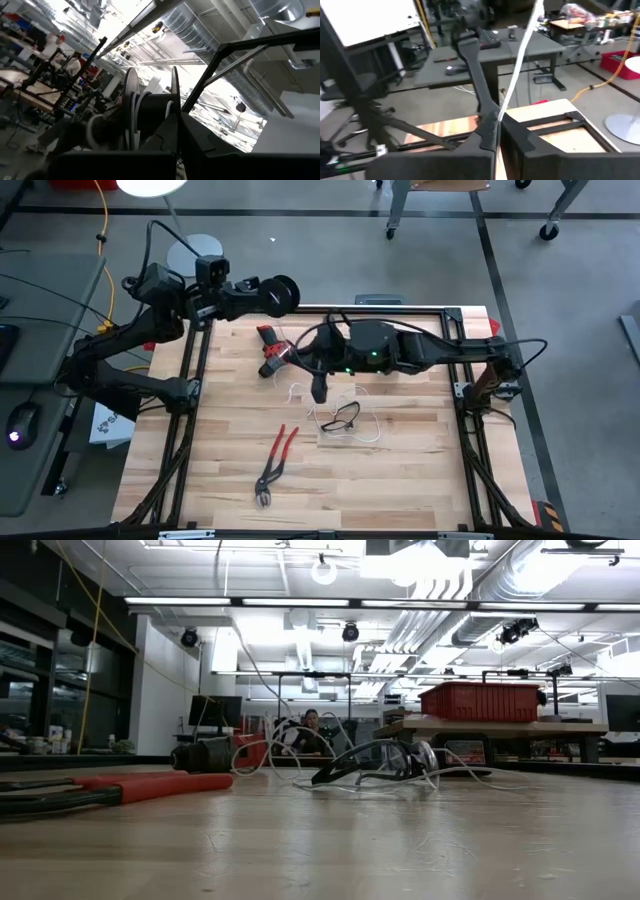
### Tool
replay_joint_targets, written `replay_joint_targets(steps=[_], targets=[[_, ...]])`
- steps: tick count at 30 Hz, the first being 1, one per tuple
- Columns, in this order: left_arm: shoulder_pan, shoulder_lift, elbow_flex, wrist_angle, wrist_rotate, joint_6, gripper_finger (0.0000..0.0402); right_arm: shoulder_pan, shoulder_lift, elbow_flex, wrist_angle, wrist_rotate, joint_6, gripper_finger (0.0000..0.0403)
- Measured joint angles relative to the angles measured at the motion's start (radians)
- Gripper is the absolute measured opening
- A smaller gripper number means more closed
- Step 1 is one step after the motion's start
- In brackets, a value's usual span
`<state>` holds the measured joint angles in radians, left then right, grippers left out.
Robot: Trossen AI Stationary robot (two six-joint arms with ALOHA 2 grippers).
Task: Coil cords
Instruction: Coil the white wire onto the black spool
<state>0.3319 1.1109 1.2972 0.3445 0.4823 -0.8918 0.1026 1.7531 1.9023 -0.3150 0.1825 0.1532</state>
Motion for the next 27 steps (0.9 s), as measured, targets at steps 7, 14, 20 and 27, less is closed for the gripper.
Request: replay_joint_targets(steps=[7,14,20,27], targets=[[0.058,-0.053,0.0,-0.196,0.029,-0.124,0.0,0.051,-0.049,0.0,-0.031,-0.07,0.004,0.0001],[0.058,-0.064,0.0,-0.35,0.102,-0.253,0.0,0.079,-0.088,0.003,-0.078,-0.108,-0.008,0.0],[0.011,-0.064,0.0,-0.462,0.248,-0.37,0.0,0.078,-0.126,0.003,-0.11,-0.114,-0.031,0.0],[-0.058,-0.053,0.0,-0.577,0.246,-0.364,0.0,0.065,-0.15,0.003,-0.108,-0.124,-0.05,0.0]])
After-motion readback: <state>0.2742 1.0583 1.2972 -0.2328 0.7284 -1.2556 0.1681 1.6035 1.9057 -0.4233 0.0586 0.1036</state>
